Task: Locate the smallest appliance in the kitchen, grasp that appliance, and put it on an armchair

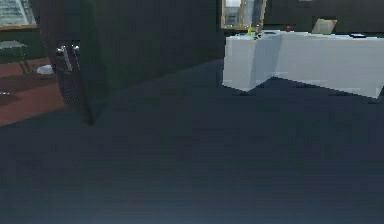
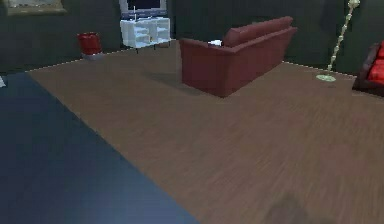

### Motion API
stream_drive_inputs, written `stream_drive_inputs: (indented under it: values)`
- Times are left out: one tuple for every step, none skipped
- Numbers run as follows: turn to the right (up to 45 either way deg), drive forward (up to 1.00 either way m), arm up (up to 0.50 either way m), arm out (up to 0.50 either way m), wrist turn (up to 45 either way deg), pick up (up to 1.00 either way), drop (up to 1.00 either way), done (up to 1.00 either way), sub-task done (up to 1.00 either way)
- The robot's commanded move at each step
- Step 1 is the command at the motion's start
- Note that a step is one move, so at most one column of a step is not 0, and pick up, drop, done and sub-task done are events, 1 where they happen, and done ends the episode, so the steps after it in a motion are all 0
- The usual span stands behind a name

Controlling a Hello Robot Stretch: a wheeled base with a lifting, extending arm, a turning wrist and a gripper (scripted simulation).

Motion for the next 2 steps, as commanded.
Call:
stream_drive_inputs:
  values:
    - [-45.0, 0.0, 0.0, 0.0, 0.0, 0.0, 0.0, 0.0, 0.0]
    - [0.0, 1.0, 0.0, 0.0, 0.0, 0.0, 0.0, 0.0, 0.0]
